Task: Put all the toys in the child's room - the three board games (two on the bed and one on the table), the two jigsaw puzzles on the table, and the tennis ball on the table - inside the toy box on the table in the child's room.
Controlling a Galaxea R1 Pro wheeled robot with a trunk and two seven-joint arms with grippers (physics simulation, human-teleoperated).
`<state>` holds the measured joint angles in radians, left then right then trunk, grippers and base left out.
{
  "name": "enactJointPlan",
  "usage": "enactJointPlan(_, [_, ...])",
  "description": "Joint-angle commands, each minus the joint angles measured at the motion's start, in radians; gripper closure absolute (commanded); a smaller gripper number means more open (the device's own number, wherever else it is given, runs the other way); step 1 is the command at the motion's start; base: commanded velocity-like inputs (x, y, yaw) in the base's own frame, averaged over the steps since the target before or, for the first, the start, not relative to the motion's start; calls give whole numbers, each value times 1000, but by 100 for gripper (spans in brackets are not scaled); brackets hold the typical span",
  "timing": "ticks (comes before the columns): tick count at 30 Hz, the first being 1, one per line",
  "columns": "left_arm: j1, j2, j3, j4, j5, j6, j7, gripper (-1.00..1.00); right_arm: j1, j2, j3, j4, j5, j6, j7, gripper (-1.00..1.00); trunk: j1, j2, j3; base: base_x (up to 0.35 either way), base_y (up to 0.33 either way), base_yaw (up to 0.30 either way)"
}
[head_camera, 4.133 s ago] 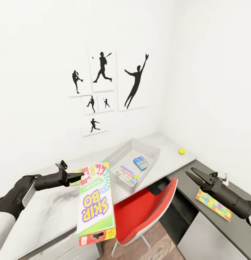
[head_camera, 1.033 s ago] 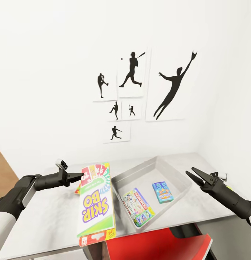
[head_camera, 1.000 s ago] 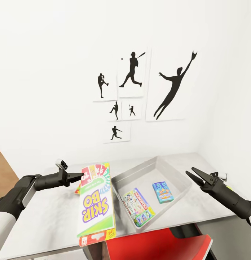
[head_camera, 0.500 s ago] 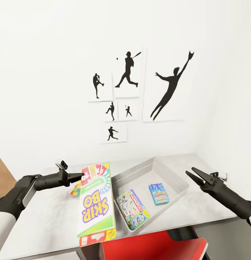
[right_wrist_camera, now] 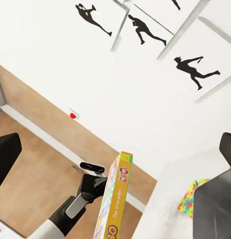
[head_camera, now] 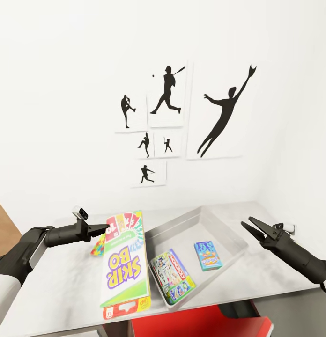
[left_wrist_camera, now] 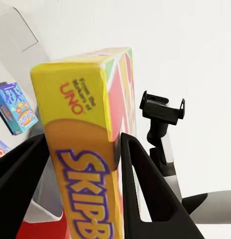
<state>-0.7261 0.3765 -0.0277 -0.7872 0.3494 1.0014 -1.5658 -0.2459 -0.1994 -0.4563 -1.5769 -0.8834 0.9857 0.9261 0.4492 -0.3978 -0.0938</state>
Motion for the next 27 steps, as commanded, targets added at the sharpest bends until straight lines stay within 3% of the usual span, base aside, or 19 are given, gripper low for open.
enactJointPlan(1, [-1,1,-3,0,1,10,-5,100,-1,0,-1,0,2,4,4,-100,1,-2,-2,122,-1,2])
enactJointPlan(27, [-1,-9,-7,0,0,11,-5,100,-1,0,-1,1,3,4,1,-100,1,-2,-2,24,0,0])
